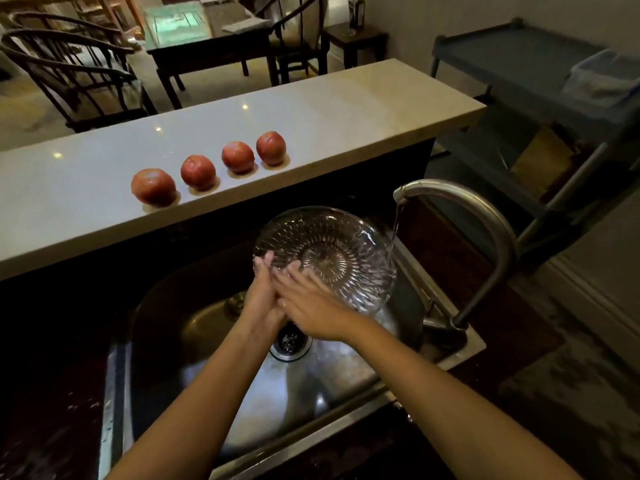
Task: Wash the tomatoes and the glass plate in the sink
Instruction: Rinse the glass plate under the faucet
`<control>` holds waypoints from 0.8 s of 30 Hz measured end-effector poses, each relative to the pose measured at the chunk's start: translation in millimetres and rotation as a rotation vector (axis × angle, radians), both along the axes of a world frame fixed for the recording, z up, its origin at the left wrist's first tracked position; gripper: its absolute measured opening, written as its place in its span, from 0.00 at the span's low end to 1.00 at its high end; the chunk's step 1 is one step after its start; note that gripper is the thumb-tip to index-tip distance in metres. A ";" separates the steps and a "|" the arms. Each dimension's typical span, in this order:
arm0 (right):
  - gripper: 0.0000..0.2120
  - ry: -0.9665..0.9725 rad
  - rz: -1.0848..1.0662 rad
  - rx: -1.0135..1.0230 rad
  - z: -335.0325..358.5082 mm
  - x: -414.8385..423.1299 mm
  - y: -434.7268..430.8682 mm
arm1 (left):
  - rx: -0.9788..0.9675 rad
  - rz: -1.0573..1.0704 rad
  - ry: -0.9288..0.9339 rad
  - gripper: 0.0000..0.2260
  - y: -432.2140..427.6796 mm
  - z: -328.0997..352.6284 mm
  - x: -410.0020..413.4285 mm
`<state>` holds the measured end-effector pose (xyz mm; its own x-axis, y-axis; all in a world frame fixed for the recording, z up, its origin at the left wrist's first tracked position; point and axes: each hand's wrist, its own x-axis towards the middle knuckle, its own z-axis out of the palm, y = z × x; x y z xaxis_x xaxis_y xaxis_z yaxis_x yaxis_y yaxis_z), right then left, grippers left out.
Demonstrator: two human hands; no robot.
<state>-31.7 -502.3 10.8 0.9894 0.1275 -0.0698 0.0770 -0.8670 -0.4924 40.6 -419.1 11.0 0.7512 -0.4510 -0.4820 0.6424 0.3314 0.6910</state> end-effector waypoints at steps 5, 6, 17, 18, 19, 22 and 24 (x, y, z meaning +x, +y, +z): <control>0.25 0.095 -0.154 -0.167 -9.3 -36.6 -40.1 | -0.059 0.045 0.088 0.22 3.4 -6.6 11.8; 0.26 0.126 -0.231 -0.203 -11.1 -38.7 -50.3 | -0.091 0.053 0.117 0.22 5.7 -10.4 10.0; 0.29 0.109 -0.466 -0.462 -25.9 21.2 -92.6 | -0.235 0.076 0.258 0.22 8.5 -24.1 -22.9; 0.28 0.101 -0.467 -0.451 -26.1 23.1 -91.6 | -0.229 0.084 0.257 0.22 9.2 -24.3 -22.2; 0.29 0.099 -0.471 -0.436 -26.1 24.4 -90.3 | -0.223 0.093 0.260 0.22 9.5 -25.3 -22.3; 0.30 0.097 -0.457 -0.398 -25.7 26.7 -80.2 | -0.233 0.105 0.298 0.22 6.8 -30.4 -26.3; 0.29 0.093 -0.398 -0.391 -25.6 28.6 -68.0 | -0.210 0.057 0.305 0.22 -0.5 -32.8 -30.6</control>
<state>-3.1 -570.4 -14.8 0.9432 -0.3073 -0.1263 -0.3219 -0.9394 -0.1178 10.0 -419.5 -21.8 0.6141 -0.5251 -0.5892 0.7846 0.4867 0.3840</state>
